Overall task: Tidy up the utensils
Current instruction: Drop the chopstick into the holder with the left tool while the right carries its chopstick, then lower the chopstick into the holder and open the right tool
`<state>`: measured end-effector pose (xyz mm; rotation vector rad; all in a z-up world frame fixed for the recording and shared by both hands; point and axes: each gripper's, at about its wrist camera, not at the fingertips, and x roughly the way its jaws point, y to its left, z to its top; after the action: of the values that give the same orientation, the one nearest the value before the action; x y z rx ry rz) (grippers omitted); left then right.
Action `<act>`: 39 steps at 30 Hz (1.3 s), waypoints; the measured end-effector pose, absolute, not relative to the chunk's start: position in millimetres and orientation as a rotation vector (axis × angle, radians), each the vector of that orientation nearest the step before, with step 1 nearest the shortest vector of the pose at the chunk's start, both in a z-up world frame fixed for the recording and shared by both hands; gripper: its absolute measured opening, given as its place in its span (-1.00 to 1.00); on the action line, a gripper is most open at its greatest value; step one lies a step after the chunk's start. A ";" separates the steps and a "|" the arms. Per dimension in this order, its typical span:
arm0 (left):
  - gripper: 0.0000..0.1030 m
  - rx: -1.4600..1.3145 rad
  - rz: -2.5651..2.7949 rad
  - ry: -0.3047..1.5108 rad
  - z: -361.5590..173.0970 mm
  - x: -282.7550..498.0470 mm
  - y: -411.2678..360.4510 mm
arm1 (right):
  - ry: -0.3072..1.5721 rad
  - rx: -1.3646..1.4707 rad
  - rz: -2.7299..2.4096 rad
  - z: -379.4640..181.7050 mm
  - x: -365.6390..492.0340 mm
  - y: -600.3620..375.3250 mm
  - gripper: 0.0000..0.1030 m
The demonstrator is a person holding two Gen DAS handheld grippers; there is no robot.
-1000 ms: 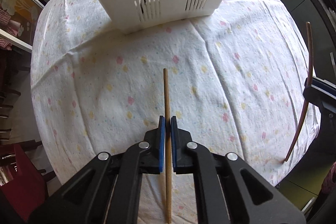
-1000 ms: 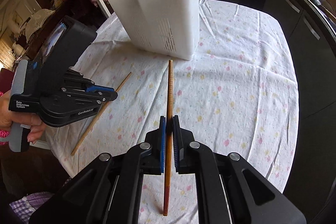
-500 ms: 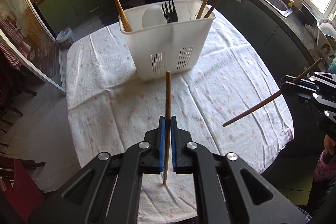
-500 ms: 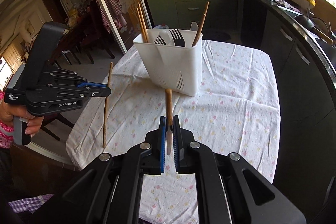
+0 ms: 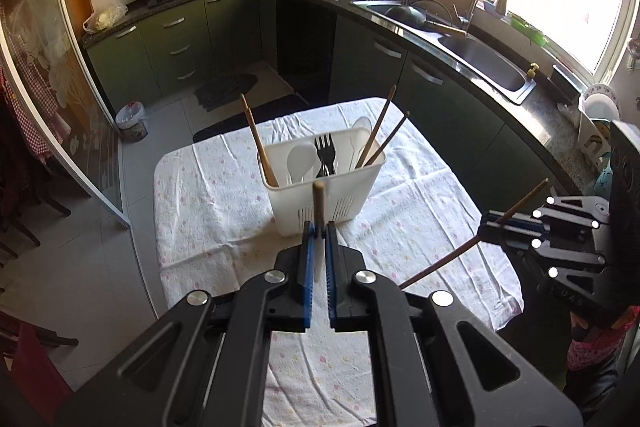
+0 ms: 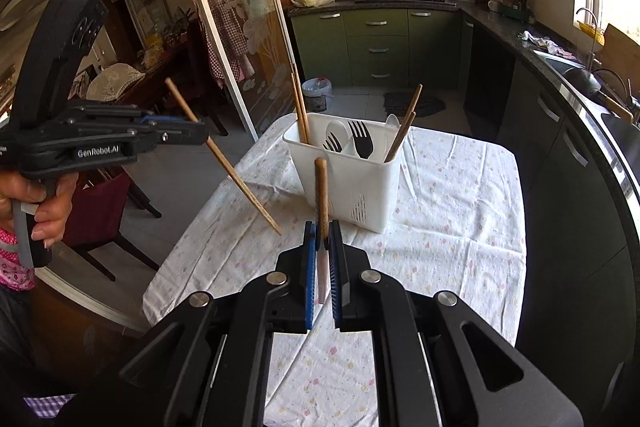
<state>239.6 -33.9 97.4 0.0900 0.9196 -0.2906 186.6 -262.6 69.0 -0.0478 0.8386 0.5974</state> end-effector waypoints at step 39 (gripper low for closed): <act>-0.82 0.047 -0.227 0.898 74.3 341.4 -38.4 | 0.726 0.020 0.565 121.1 221.6 -271.9 -0.86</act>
<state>341.4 -38.4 74.3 0.0465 0.8977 -0.2274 221.6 -271.9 121.1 0.0197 0.7264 0.5649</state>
